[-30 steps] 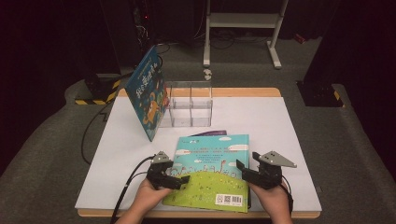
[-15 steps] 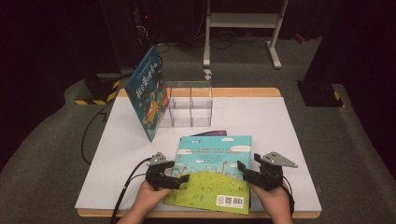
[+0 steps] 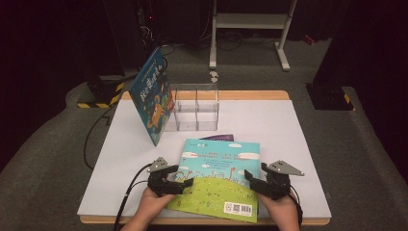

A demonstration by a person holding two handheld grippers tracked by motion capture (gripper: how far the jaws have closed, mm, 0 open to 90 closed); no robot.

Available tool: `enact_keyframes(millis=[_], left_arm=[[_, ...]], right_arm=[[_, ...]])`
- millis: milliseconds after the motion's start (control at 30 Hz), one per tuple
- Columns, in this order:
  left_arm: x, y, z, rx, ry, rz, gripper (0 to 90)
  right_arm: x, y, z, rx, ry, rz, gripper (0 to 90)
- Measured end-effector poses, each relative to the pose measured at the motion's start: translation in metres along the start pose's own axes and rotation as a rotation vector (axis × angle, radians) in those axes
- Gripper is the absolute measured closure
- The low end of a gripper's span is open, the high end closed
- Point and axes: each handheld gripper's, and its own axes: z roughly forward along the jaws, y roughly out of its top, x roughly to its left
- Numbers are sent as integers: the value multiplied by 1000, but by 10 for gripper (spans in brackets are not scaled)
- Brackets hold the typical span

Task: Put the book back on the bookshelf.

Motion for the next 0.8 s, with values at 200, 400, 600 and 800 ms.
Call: enact_keyframes(millis=[200, 400, 600, 800], left_arm=[[2, 0, 0, 4, -14, -12, 113], [3, 1, -1, 19, -16, -14, 122], [5, 2, -3, 37, -10, -11, 122], [5, 2, 0, 45, -29, -23, 96]], right_arm=[[-1, -2, 1, 2, 5, 8, 272], [-3, -2, 1, -2, 11, 13, 267], [-2, -2, 2, -2, 21, 23, 249], [-1, -1, 5, 15, 34, 51, 229]])
